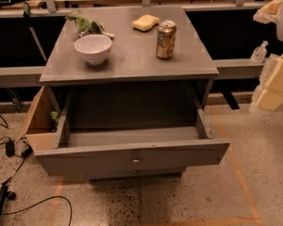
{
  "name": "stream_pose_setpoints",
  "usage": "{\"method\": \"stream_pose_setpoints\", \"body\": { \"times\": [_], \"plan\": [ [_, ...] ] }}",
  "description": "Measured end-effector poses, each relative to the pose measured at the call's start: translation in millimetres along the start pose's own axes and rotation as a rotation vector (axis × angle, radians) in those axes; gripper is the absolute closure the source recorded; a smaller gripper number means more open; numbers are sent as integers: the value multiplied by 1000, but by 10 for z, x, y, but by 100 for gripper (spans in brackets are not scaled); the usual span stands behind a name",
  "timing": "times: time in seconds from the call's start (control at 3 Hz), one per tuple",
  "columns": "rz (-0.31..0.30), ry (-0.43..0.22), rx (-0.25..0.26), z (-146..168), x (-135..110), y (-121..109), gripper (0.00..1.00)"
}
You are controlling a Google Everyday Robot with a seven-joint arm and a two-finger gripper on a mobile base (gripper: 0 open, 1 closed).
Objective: Close top drawer
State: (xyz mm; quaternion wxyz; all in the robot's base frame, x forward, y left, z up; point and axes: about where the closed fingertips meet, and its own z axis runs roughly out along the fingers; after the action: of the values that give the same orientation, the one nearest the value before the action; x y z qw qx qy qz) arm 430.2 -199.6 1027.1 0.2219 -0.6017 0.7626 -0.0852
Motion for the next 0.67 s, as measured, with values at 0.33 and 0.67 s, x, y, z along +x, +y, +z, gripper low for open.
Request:
{"method": "stream_pose_setpoints", "body": {
  "times": [0.33,0.67],
  "plan": [
    [0,0,0,-1,0,0,0],
    [0,-63,16,107,-72,-11,0]
  ]
}}
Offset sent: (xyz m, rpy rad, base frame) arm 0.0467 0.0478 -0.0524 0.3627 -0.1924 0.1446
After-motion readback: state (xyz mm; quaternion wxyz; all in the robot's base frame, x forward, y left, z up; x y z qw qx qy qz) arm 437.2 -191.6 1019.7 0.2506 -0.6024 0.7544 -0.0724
